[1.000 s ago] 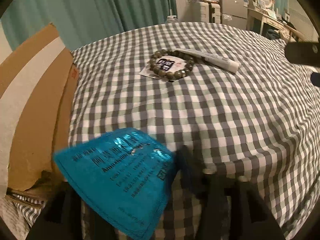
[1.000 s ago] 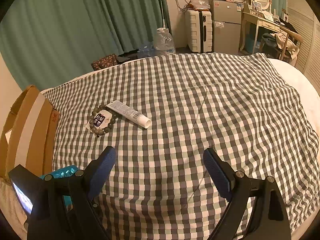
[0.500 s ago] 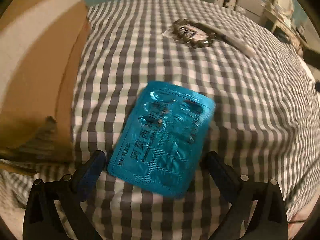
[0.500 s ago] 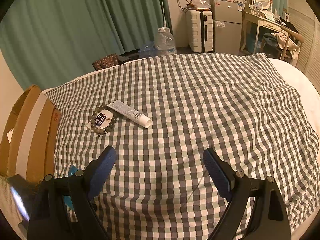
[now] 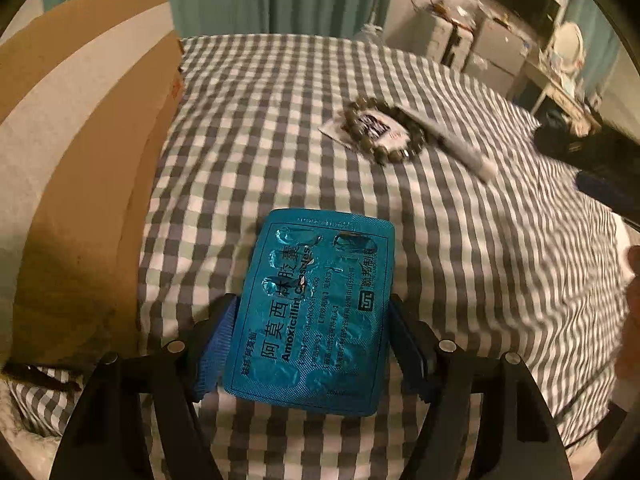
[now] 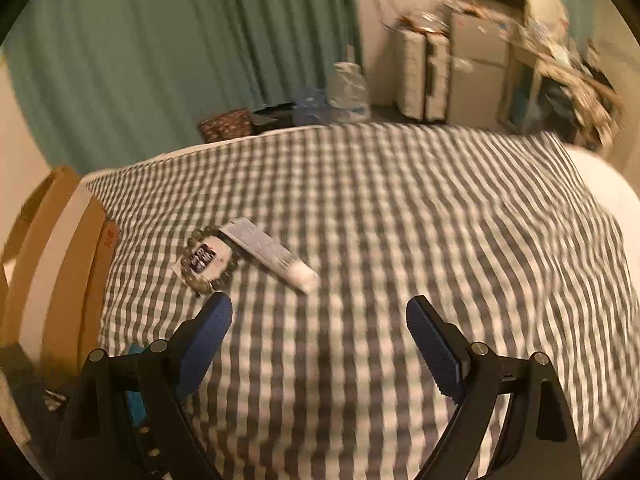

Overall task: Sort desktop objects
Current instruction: 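Grasp the white tube with the right tool while the left tool holds the blister pack, then carry the blister pack and tube into the cardboard box and open both tools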

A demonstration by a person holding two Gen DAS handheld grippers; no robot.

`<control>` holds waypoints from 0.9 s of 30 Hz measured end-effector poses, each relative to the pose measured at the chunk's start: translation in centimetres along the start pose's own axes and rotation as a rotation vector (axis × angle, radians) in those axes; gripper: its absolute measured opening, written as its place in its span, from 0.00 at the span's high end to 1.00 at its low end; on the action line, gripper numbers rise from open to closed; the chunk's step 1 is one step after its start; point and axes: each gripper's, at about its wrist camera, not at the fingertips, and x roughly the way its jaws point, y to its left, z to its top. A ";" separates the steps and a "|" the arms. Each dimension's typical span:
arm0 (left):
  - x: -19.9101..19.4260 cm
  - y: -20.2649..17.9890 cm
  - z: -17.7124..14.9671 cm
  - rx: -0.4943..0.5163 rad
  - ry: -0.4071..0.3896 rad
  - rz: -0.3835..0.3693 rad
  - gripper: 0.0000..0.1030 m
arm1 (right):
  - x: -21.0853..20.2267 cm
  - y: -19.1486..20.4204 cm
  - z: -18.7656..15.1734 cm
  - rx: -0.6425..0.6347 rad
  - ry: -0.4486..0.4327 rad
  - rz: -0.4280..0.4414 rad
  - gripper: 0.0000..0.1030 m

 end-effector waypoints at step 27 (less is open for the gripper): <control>-2.8 1.2 -0.7 -0.009 -0.149 -0.007 0.28 | 0.3 0.9 -3.2 -0.004 0.050 0.016 0.80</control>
